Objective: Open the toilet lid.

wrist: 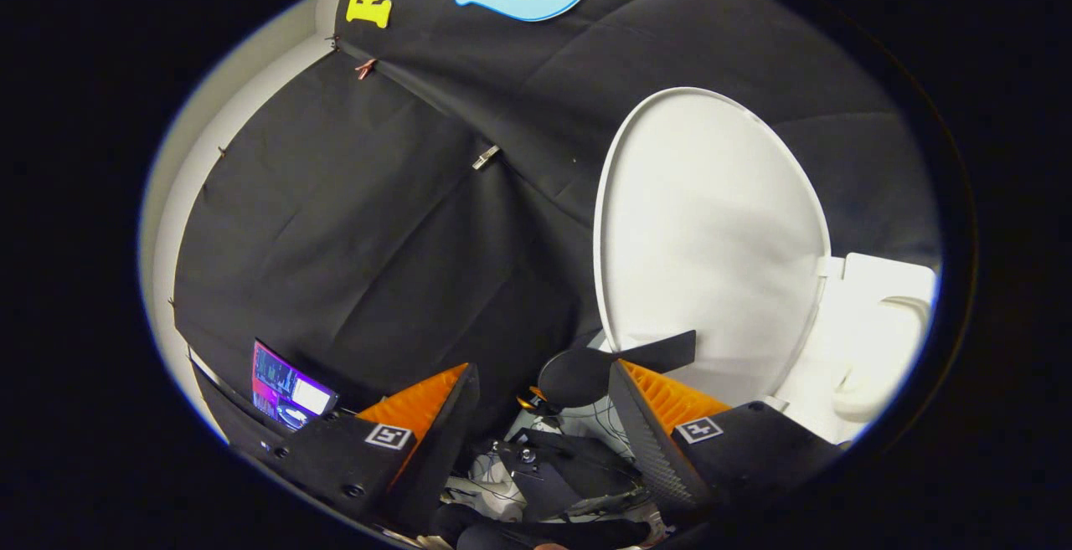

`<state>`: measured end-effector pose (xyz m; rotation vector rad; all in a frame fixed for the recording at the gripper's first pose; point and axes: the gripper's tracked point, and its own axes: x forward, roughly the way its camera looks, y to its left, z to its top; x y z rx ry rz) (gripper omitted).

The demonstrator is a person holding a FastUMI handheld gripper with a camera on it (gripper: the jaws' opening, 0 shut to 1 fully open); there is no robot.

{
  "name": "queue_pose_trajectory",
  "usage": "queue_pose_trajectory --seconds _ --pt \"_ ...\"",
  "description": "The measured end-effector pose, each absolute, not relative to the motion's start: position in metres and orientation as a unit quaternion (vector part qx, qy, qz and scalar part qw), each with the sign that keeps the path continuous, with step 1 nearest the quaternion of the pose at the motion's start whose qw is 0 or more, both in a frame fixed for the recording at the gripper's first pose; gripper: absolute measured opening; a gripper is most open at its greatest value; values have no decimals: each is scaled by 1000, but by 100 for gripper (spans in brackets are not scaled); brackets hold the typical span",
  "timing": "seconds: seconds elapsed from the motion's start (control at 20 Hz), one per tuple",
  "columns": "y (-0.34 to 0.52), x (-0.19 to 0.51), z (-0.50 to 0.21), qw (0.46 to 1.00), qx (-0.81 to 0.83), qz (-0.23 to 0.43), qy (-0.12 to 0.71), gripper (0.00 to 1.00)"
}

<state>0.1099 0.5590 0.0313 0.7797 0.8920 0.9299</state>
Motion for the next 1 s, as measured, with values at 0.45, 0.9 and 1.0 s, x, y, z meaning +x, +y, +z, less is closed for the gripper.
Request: queue_pose_trajectory --seconds 0.45,0.9,1.0 --pt "551 131 30 759 363 394 370 99" --pt "442 155 34 891 256 311 208 99" --pt "375 167 29 938 205 233 156 99"
